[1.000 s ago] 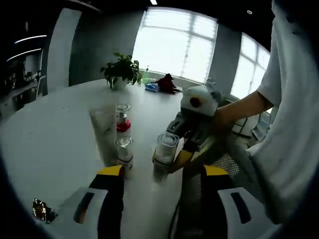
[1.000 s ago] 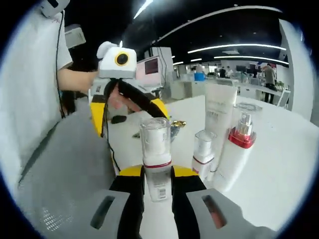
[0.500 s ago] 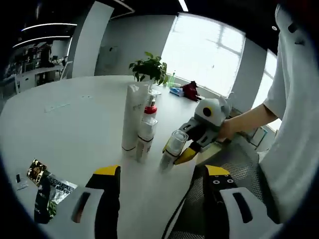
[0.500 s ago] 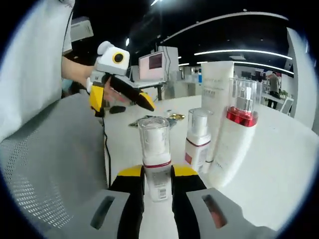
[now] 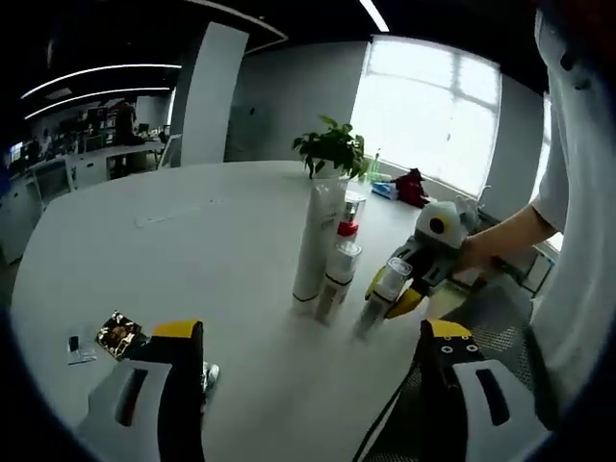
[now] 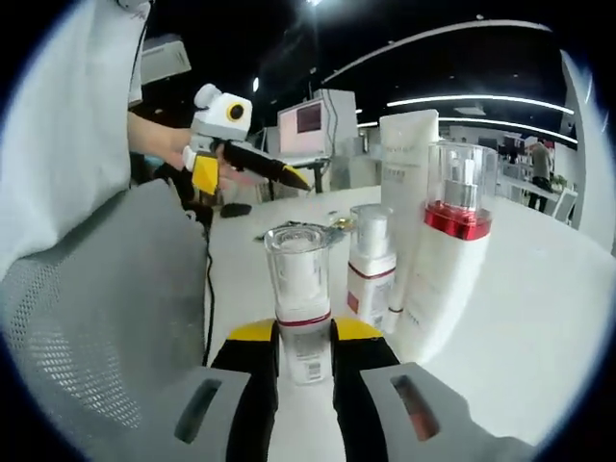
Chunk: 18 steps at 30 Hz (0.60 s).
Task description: Arrange the skincare products in the storage area until every visible bottle or jar stands upright without overlapping.
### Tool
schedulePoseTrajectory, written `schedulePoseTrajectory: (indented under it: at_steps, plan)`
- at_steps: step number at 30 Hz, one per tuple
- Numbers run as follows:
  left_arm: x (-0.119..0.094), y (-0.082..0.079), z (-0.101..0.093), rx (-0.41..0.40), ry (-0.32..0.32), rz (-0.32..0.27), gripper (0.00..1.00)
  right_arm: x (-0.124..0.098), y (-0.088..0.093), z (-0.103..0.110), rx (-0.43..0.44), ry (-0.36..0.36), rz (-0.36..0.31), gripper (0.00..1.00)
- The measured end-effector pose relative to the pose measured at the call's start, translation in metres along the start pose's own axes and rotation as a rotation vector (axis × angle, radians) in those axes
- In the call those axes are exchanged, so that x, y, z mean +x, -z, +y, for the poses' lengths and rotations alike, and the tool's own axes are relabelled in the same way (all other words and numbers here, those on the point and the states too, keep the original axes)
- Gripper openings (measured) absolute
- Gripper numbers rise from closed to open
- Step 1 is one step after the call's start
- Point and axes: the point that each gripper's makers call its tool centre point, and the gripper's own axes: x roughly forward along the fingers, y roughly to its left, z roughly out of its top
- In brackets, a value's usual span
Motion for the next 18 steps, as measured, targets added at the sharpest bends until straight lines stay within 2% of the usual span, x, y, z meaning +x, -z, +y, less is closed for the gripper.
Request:
schedulePoseTrajectory:
  at_steps: [9, 18]
  plan:
    - [0.003, 0.006, -0.002, 0.007, -0.01, 0.021, 0.98, 0.0, 0.008, -0.013, -0.054, -0.073, 0.061, 0.2]
    - [0.004, 0.011, 0.0, 0.006, -0.023, 0.044, 0.99, 0.001, 0.008, -0.034, -0.08, -0.088, 0.082, 0.2]
